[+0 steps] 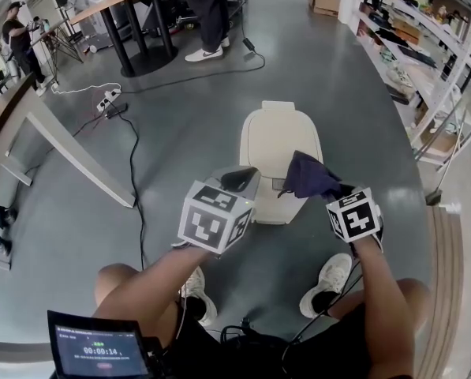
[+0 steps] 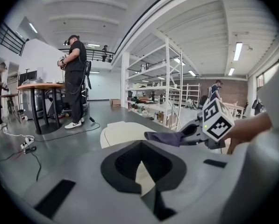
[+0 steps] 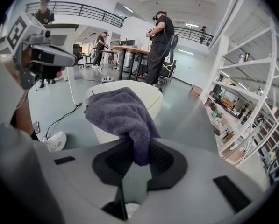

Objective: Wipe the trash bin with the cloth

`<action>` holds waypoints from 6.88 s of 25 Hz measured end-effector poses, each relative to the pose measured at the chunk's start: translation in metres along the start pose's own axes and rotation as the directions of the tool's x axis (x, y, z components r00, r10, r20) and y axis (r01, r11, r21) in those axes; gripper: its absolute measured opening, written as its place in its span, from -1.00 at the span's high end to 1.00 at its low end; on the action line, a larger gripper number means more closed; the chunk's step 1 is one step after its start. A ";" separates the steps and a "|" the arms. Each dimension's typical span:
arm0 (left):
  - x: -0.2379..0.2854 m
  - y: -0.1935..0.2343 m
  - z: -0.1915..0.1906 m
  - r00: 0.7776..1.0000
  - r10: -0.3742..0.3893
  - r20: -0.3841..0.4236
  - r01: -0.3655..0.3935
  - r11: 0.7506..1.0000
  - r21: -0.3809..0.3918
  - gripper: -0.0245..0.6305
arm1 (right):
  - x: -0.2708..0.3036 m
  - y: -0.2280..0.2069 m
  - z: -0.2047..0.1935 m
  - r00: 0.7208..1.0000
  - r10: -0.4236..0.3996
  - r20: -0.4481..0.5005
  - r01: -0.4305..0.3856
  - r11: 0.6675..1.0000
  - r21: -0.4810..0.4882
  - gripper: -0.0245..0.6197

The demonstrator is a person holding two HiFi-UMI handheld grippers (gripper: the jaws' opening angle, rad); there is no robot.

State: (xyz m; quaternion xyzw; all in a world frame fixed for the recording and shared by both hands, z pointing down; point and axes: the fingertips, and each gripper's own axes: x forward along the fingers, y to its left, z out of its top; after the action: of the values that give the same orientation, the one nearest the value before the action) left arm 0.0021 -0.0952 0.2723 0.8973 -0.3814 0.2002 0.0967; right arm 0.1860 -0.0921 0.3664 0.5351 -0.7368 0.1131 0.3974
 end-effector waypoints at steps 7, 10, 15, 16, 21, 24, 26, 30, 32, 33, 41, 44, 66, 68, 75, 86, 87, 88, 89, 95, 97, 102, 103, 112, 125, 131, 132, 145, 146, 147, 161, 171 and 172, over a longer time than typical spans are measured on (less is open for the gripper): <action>-0.008 0.015 -0.011 0.999 0.045 -0.027 -0.045 0.999 -0.013 0.93 | -0.019 -0.009 0.008 0.998 -0.034 0.058 0.031 0.999 0.041 0.72; -0.012 0.022 -0.015 0.998 0.057 -0.036 -0.058 0.998 -0.025 0.93 | -0.039 -0.012 0.020 0.991 -0.041 0.127 0.029 0.995 0.092 0.72; -0.019 0.030 -0.028 0.997 0.073 -0.039 -0.074 0.997 -0.029 0.93 | -0.070 0.009 0.023 0.977 -0.004 0.214 -0.023 0.992 0.123 0.72; -0.020 0.030 -0.029 0.997 0.071 -0.040 -0.072 0.997 -0.031 0.93 | -0.073 0.017 0.022 0.976 0.013 0.217 -0.039 0.993 0.114 0.72; -0.025 0.025 -0.036 0.997 0.064 -0.053 -0.066 0.997 -0.046 0.93 | -0.062 0.062 0.005 0.975 0.117 0.188 -0.136 0.987 0.092 0.72; -0.025 0.020 -0.045 0.997 0.053 -0.053 -0.056 0.997 -0.049 0.93 | -0.044 0.090 -0.004 0.973 0.177 0.145 -0.189 0.979 0.073 0.72; -0.027 0.018 -0.049 0.997 0.053 -0.054 -0.056 0.997 -0.048 0.93 | -0.037 0.108 -0.007 0.971 0.212 0.115 -0.219 0.974 0.053 0.72; -0.034 0.024 -0.061 0.995 0.071 -0.072 -0.074 0.996 -0.053 0.93 | -0.015 0.139 -0.011 0.964 0.258 0.064 -0.259 0.966 0.007 0.72; -0.035 0.030 -0.065 0.994 0.079 -0.075 -0.084 0.994 -0.069 0.93 | -0.003 0.146 -0.010 0.964 0.261 0.053 -0.262 0.965 0.009 0.72; -0.034 0.033 -0.065 0.994 0.081 -0.074 -0.087 0.993 -0.079 0.93 | 0.003 0.148 -0.008 0.965 0.257 0.056 -0.259 0.966 0.019 0.72; -0.024 0.041 -0.069 0.993 0.082 -0.090 -0.091 0.991 -0.098 0.93 | 0.033 0.174 0.022 0.955 0.273 0.114 -0.284 0.953 0.103 0.72; -0.019 0.049 -0.068 0.993 0.081 -0.088 -0.090 0.990 -0.106 0.93 | 0.042 0.179 0.033 0.955 0.265 0.135 -0.277 0.958 0.076 0.72; 0.024 0.020 -0.099 0.985 -0.017 -0.173 -0.002 0.994 -0.111 0.93 | 0.047 0.098 -0.004 0.973 0.165 0.159 -0.195 0.961 0.194 0.72; 0.027 0.014 -0.102 0.981 -0.030 -0.191 0.009 0.994 -0.108 0.93 | 0.045 0.090 -0.010 0.977 0.151 0.148 -0.180 0.961 0.210 0.72; 0.028 0.006 -0.104 0.972 -0.056 -0.229 0.032 0.994 -0.106 0.93 | 0.036 0.073 -0.015 0.986 0.102 0.132 -0.134 0.956 0.260 0.72; 0.033 0.016 -0.115 0.970 -0.018 -0.243 -0.013 0.992 -0.125 0.93 | 0.042 0.052 -0.035 0.995 0.058 0.085 -0.079 0.962 0.262 0.72; 0.032 0.020 -0.117 0.970 -0.009 -0.243 -0.022 0.992 -0.124 0.93 | 0.042 0.054 -0.039 0.995 0.060 0.077 -0.078 0.963 0.258 0.72; 0.030 0.024 -0.120 0.970 -0.001 -0.245 -0.030 0.992 -0.123 0.93 | 0.042 0.059 -0.041 0.995 0.065 0.070 -0.081 0.963 0.256 0.72; 0.029 0.027 -0.123 0.969 0.008 -0.247 -0.039 0.992 -0.121 0.93 | 0.043 0.064 -0.043 0.995 0.073 0.068 -0.088 0.963 0.254 0.72; 0.035 0.047 -0.140 0.971 0.131 -0.201 -0.121 0.991 0.062 0.93 | 0.058 0.097 -0.043 0.986 0.140 0.089 -0.155 0.969 0.194 0.72; 0.038 0.054 -0.152 0.972 0.140 -0.190 -0.140 0.990 0.018 0.93 | 0.068 0.109 -0.042 0.982 0.161 0.099 -0.180 0.957 0.227 0.72; 0.047 0.053 -0.169 0.970 0.142 -0.198 -0.147 0.989 -0.008 0.93 | 0.090 0.134 -0.030 0.969 0.199 0.144 -0.242 0.879 0.411 0.72; 0.045 0.059 -0.170 0.969 0.150 -0.197 -0.154 0.988 -0.004 0.93 | 0.095 0.141 -0.028 0.969 0.200 0.148 -0.244 0.873 0.423 0.72; 0.037 0.096 -0.178 0.950 0.244 -0.194 -0.268 0.957 -0.107 0.93 | 0.103 0.178 -0.007 0.954 0.217 0.205 -0.273 0.915 0.298 0.72; 0.053 0.049 -0.191 0.972 0.120 -0.201 -0.166 0.959 -0.228 0.93 | 0.086 0.145 -0.018 0.969 0.124 0.214 -0.188 0.933 0.307 0.72; 0.065 0.025 -0.201 0.966 0.097 -0.238 -0.147 0.968 -0.201 0.93 | 0.086 0.114 -0.049 0.983 0.040 0.178 -0.095 0.945 0.314 0.72; 0.064 0.023 -0.198 0.966 0.089 -0.242 -0.140 0.969 -0.202 0.93 | 0.084 0.110 -0.048 0.984 0.032 0.173 -0.086 0.945 0.317 0.72; 0.111 -0.016 -0.209 0.969 0.008 -0.245 -0.059 0.978 -0.200 0.93 | 0.108 0.055 -0.086 0.988 -0.046 0.147 -0.007 0.940 0.341 0.72; 0.111 -0.017 -0.209 0.969 0.007 -0.246 -0.058 0.978 -0.199 0.93 | 0.108 0.054 -0.086 0.988 -0.045 0.150 -0.008 0.940 0.340 0.72; 0.111 -0.017 -0.209 0.969 0.007 -0.246 -0.057 0.979 -0.198 0.93 | 0.108 0.053 -0.086 0.987 -0.044 0.155 -0.010 0.942 0.334 0.72; 0.096 0.001 -0.238 0.957 0.078 -0.278 -0.159 0.945 -0.285 0.93 | 0.123 0.101 -0.127 0.989 0.111 0.095 -0.139 0.917 0.374 0.72; 0.084 0.036 -0.250 0.937 0.182 -0.298 -0.276 0.907 -0.316 0.93 | 0.152 0.164 -0.089 0.953 0.289 0.093 -0.303 0.888 0.346 0.72; 0.083 0.037 -0.252 0.934 0.187 -0.303 -0.285 0.903 -0.320 0.93 | 0.155 0.169 -0.085 0.949 0.303 0.092 -0.316 0.886 0.339 0.72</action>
State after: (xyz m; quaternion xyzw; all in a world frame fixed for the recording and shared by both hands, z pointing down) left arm -0.0448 -0.0923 0.5357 0.7760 -0.5018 0.2558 0.2839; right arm 0.0598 -0.0816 0.5757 0.4750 -0.7878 0.2941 0.2592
